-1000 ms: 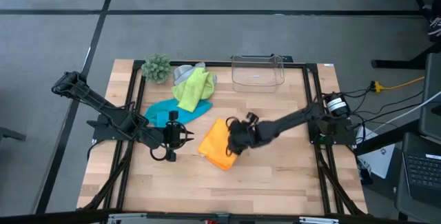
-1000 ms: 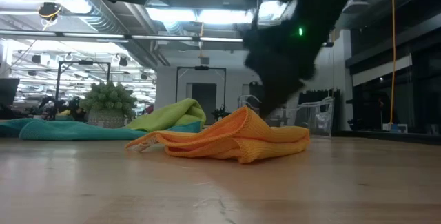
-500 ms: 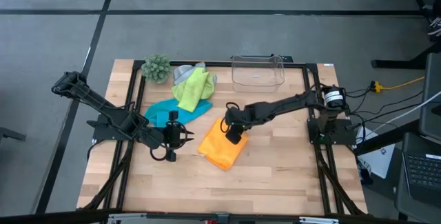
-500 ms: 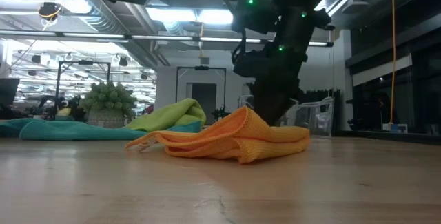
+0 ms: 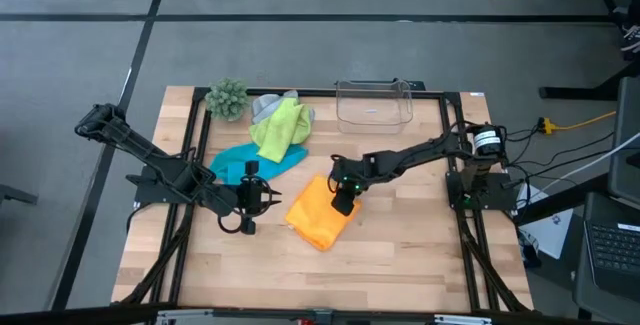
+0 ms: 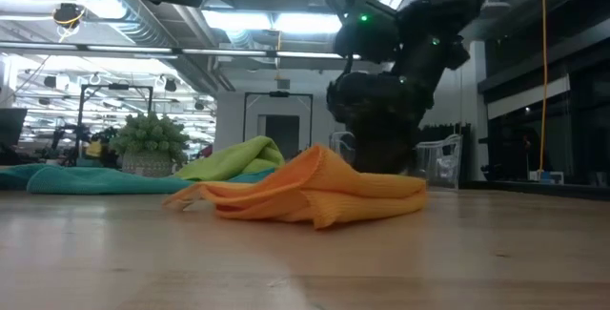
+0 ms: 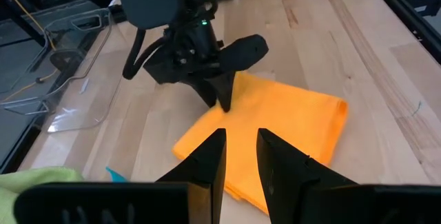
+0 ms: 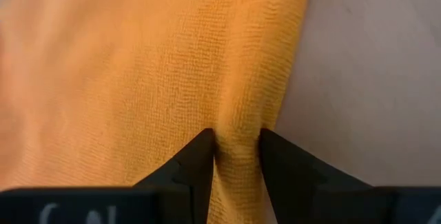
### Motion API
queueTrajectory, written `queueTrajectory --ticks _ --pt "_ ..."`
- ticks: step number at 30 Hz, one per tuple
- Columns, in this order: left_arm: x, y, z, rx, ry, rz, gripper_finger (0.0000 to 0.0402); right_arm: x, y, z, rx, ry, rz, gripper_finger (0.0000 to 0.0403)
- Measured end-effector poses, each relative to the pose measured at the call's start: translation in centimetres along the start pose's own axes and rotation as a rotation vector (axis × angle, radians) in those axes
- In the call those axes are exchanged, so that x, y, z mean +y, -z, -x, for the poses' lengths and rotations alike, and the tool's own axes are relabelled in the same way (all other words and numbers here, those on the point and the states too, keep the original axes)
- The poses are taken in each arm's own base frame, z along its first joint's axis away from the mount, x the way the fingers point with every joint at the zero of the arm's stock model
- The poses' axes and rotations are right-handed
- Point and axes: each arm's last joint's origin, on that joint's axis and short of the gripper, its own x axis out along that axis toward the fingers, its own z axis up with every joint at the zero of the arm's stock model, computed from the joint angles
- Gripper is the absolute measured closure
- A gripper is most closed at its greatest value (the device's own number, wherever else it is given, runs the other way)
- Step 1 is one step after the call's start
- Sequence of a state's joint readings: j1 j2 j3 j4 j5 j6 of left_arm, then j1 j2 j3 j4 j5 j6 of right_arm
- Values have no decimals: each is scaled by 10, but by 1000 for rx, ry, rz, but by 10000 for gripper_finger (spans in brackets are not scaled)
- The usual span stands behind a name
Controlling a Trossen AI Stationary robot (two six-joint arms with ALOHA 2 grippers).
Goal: Fold microfiber towels
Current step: Put the orange microfiber cloth into the transparent bin
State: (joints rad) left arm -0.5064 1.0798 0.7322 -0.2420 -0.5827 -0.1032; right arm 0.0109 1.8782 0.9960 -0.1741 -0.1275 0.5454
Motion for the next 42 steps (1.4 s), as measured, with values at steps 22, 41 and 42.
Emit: queueTrajectory --ticks 22,41,42 --pt "0 0 0 0 0 0 328 11 17 -34 -19 -316 7 282" --pt "0 0 0 1 0 -1 327 34 -3 -19 -186 -273 193 396" --pt "0 0 0 1 0 -1 327 36 -12 -9 -223 -262 206 397"
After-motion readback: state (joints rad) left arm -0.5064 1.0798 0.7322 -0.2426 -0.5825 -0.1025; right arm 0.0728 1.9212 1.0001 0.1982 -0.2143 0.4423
